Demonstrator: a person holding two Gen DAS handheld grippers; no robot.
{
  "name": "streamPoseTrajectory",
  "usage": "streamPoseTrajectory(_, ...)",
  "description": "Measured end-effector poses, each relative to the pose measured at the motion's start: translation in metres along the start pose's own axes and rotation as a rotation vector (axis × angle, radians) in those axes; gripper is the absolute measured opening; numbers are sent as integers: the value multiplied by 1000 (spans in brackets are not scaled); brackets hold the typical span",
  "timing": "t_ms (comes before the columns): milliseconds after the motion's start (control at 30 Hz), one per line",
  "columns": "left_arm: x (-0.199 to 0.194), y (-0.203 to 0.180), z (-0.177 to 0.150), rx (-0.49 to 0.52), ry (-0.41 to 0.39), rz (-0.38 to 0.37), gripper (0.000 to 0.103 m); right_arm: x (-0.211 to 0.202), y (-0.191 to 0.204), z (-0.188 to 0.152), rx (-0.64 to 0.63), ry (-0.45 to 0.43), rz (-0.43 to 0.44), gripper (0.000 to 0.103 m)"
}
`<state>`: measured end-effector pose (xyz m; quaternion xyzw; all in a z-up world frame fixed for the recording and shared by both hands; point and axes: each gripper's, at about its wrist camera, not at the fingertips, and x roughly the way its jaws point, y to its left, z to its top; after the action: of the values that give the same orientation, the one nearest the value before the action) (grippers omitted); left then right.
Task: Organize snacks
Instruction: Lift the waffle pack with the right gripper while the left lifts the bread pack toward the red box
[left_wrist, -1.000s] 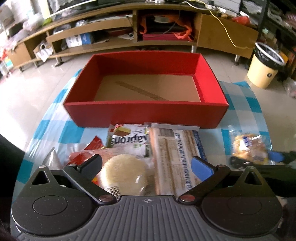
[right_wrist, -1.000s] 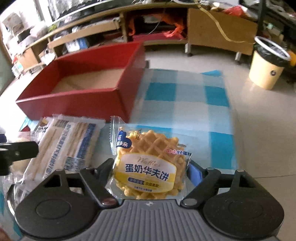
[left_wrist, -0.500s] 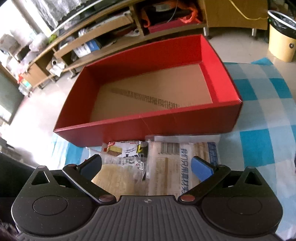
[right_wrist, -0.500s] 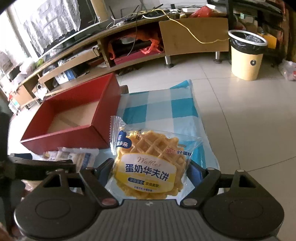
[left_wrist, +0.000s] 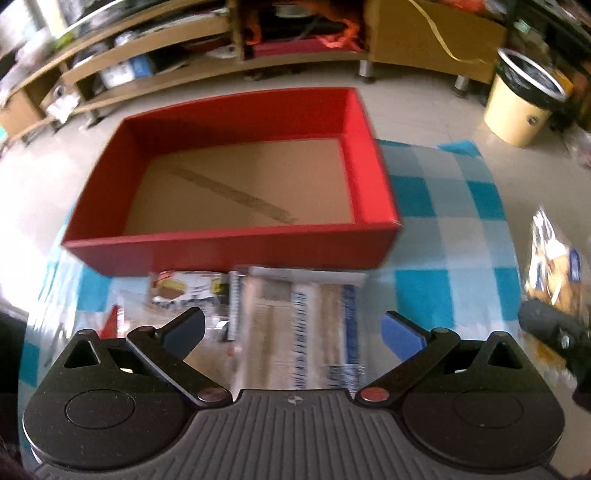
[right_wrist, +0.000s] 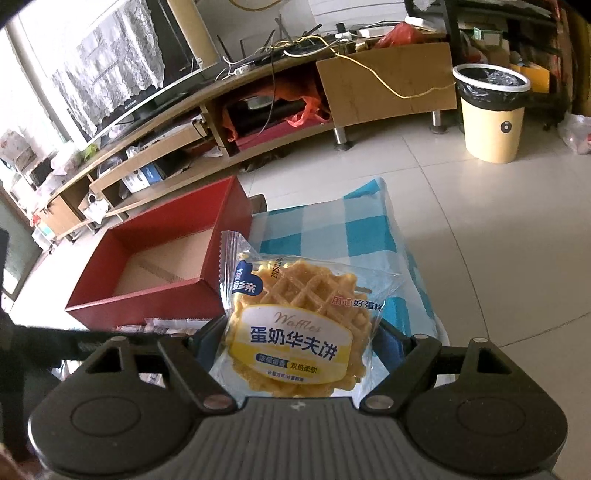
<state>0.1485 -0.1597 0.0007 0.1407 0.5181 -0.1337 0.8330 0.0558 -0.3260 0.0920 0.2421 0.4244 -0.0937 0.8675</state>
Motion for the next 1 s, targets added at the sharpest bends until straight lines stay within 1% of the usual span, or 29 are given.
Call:
streamPoseTrajectory(67,9,-13,-1,56,12,30,103,-1,-2,1,7,-2,1,81)
streamPoseTrajectory(100,17,-17,-2,69,31,46,103,-1,-2,1,8,-2,0,81)
streamPoseTrajectory(133,25,-18,-5,67,55,50,103,-1,-3,2,10,-1,0,81)
streamPoseTrajectory(200,44,-17,-11,32,131,41,103,-1,-3,1,10,0,-1,81)
streamPoseTrajectory(233,51,-16,-14,18,152,50,103,-2,-3,2,9,-1,-1,81)
streamPoseTrajectory(267,54,-17,-17,28,137,85,103,-1,-3,2,9,0,0,81)
streamPoseTrajectory(333,54,-15,-19,21,122,80,102,-1,-3,1,11,1,-1,81)
streamPoseTrajectory(367,53,-13,-19,14,122,82,100,-1,-3,1,11,2,-2,81)
streamPoseTrajectory(433,49,-9,-18,18,117,88,88,0,-2,2,10,6,-3,81)
streamPoseTrajectory(500,42,-3,-17,17,108,57,82,2,1,2,5,12,1,81)
streamPoseTrajectory(633,35,3,-19,6,106,18,79,5,10,1,-23,22,6,81)
streamPoseTrajectory(800,20,15,-28,-15,103,-50,78,10,22,-1,-59,28,3,81)
streamPoseTrajectory(1000,-1,31,-35,-52,48,-121,78,11,39,-1,-112,8,-8,81)
